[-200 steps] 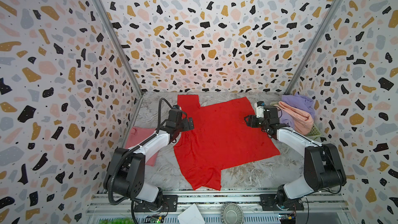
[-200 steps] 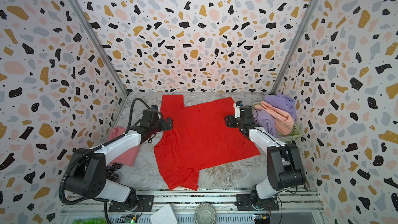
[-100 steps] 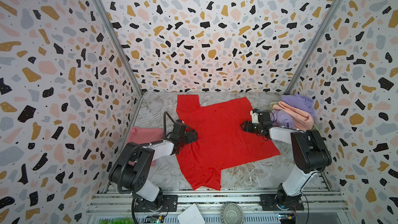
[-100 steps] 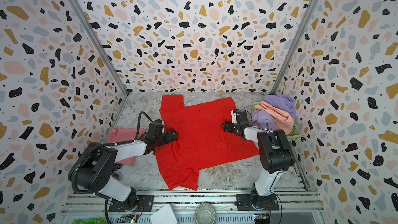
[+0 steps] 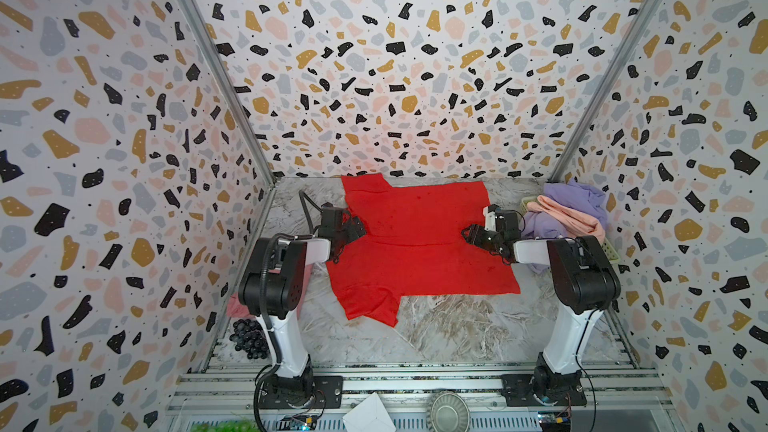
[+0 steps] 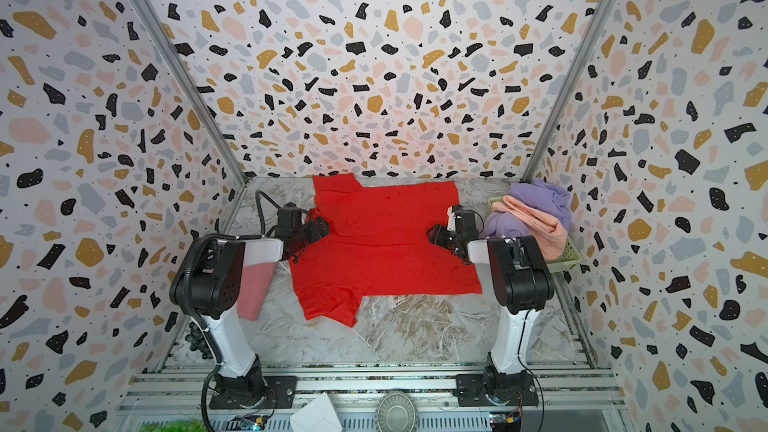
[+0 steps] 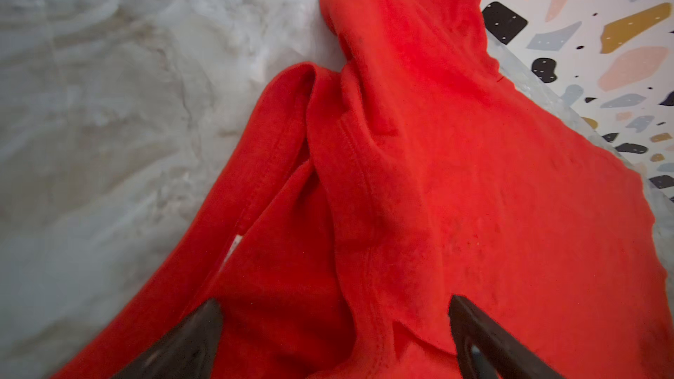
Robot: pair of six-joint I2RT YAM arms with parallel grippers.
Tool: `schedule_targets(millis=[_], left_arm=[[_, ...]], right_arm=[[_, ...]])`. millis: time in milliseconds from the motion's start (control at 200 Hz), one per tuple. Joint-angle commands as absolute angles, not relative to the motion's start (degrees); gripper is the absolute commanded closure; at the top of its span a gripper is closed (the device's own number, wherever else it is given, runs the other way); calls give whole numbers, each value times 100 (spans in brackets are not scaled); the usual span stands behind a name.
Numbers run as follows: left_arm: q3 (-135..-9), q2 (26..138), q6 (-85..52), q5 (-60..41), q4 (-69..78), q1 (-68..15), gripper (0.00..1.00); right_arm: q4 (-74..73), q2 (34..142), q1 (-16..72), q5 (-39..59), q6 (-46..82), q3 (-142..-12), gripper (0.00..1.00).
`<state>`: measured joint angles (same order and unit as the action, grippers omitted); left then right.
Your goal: Fold and stack the t-shirts
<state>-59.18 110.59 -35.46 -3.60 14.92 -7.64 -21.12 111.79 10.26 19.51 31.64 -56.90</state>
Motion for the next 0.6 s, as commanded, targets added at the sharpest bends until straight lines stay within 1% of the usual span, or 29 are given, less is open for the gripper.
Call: schedule_targets(millis=[0, 90, 160, 270, 345, 395, 501, 596], left_arm=[[-6248, 11252, -3297, -178, 415, -689, 0], [-6399, 10928, -3079, -203, 322, -678, 0], [-6306, 10512, -2965, -261, 303, -686, 2], [-5841, 9691, -2974, -230, 125, -710, 3], [-5288, 9035, -3077, -152, -3, -795, 4], [-4858, 8560, -3111, -119, -62, -935, 4], [-4256, 7677, -3186, 109, -693, -1356, 4], [-3560, 6825, -3646, 407, -959, -1872, 4]], right_arm=[[-1523, 11500, 1116, 2030, 3395, -5832, 38], [-1596, 11233, 1129, 2035, 3274, -5833, 37], [-1559, 10776, 1133, 1941, 3118, -5745, 38], [-1283, 9841, 1134, 1668, 2839, -5456, 37], [-890, 9199, 1125, 1346, 2773, -5206, 36], [-642, 8801, 1117, 1148, 2783, -4996, 35], [-142, 8034, 1047, 920, 2777, -4430, 33], [222, 7286, 787, 921, 2812, -3792, 28]])
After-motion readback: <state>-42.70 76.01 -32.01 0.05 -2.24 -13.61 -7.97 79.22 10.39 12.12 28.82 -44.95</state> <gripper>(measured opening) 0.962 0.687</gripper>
